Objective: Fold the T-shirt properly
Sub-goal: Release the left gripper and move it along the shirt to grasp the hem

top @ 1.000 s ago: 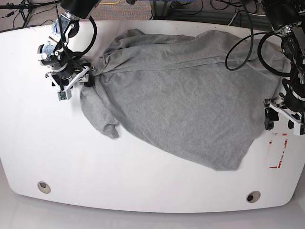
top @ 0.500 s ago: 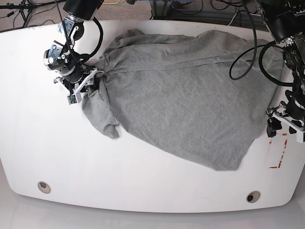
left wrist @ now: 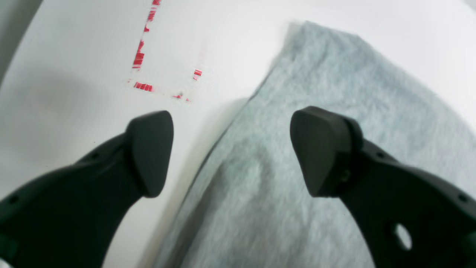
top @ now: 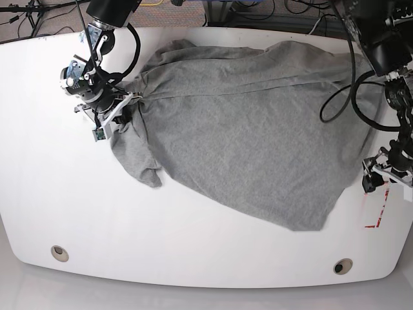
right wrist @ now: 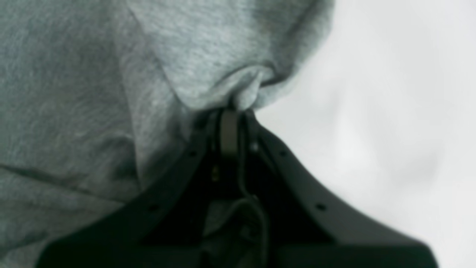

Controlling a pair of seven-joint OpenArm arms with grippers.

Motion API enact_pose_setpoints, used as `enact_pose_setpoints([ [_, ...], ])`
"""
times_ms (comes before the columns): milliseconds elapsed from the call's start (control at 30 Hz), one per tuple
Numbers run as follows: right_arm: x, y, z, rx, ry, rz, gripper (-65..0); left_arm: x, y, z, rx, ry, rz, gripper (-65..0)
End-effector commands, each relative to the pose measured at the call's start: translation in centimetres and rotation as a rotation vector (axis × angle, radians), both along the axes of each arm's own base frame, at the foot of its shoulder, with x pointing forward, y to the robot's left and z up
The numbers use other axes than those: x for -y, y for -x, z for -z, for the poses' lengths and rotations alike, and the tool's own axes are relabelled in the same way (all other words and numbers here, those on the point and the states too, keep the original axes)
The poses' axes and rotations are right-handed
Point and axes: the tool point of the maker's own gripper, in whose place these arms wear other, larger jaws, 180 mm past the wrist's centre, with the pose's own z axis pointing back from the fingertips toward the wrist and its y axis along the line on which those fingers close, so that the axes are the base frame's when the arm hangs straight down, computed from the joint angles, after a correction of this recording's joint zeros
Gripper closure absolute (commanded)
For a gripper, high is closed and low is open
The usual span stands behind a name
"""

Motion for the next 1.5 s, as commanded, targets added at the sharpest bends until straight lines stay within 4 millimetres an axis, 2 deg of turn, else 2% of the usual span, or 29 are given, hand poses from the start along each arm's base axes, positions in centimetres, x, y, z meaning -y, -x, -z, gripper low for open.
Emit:
enact_pose_setpoints([
  [0, 0.2, 0.5, 0.4, -0.041, 0.021, -0.010, 0.0, -0.3, -2.2, -1.6, 0.044, 0.011, 0.007, -50.3],
  [267, 0.3, 0.5, 0.3, -0.039, 0.023, -0.010, 0.0, 0.9, -6.3, 1.2, 0.020, 0.103, 0.010, -50.4],
  [533, 0.3, 0.4, 0.2, -0.036, 0.024, -0.010, 0.0, 2.5, -9.2, 4.7, -0.010, 0.132, 0.017, -50.4],
  [667, 0.3, 0.4, 0.2, -0.036, 0.024, -0.010, 0.0, 2.8, -9.7, 6.8, -0.037, 0.127, 0.010, -50.4],
  [833, 0.3, 0.3, 0.1, -0.026, 0.023, -0.009, 0.0, 3.2, -10.1, 8.1, -0.054, 0.093, 0.019, -50.4],
  [1200, 0.2, 0.1, 0.0, 0.009, 0.011, -0.003, 0.0, 3.8, -10.1, 9.1, -0.073, 0.052, 0.047, -50.4],
  [1367, 0.2, 0.0, -0.1, 0.011, 0.011, -0.003, 0.0, 6.1, -10.4, 9.7, -0.077, 0.078, 0.076, -50.4],
  [1467, 0.2, 0.0, -0.1, 0.012, 0.011, -0.003, 0.0, 6.6, -10.1, 10.1, -0.098, 0.085, 0.084, -50.0],
])
